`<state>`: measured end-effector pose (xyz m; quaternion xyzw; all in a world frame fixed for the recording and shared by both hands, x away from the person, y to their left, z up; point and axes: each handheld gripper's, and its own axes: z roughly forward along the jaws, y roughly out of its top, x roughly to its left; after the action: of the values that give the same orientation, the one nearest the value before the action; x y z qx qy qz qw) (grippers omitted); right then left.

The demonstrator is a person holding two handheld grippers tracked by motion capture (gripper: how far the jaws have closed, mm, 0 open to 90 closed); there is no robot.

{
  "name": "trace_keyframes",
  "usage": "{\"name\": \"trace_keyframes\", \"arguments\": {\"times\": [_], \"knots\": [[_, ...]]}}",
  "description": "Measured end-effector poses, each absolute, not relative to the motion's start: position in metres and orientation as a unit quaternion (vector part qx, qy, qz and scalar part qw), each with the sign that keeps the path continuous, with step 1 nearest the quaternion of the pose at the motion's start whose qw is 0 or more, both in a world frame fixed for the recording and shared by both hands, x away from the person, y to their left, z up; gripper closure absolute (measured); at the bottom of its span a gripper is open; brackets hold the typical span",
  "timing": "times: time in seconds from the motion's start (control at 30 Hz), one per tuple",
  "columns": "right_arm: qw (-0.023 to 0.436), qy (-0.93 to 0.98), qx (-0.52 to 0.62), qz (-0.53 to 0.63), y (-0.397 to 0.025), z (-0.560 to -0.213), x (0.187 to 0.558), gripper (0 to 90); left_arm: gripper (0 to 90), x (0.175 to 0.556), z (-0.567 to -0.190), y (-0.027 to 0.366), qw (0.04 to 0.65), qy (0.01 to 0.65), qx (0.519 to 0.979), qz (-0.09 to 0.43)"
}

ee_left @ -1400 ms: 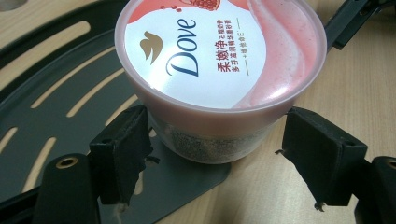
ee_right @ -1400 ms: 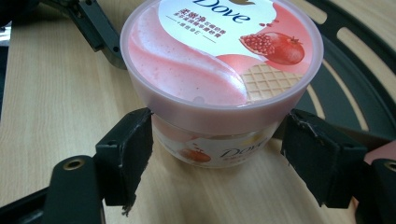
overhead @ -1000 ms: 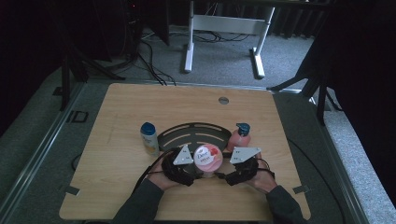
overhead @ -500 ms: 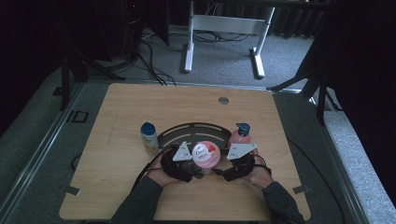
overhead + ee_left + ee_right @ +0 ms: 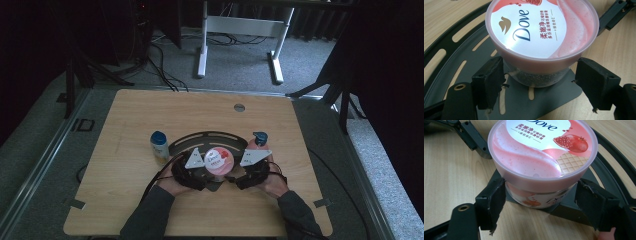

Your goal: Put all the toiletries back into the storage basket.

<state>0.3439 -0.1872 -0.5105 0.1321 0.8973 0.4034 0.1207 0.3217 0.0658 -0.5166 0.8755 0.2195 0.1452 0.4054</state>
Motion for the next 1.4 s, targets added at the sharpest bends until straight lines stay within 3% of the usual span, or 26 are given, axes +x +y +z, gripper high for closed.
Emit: {"name": "trace_keyframes", "arguments": {"times": [0.8, 1.1, 1.4], "knots": [[0.125, 0.896, 0.162, 0.395, -0.185, -0.516, 0.363, 25.7, 23.7, 0.342, -0.52, 0.059, 0.39, 0.239, 0.875, 0.156], [0.125, 0.899, 0.178, 0.381, -0.183, -0.523, 0.367, 27.0, 23.5, 0.35, -0.527, 0.058, 0.38, 0.256, 0.878, 0.136], [0.151, 0.902, 0.182, 0.361, -0.182, -0.523, 0.355, 30.8, 30.0, 0.346, -0.529, 0.061, 0.381, 0.259, 0.875, 0.145]]}}
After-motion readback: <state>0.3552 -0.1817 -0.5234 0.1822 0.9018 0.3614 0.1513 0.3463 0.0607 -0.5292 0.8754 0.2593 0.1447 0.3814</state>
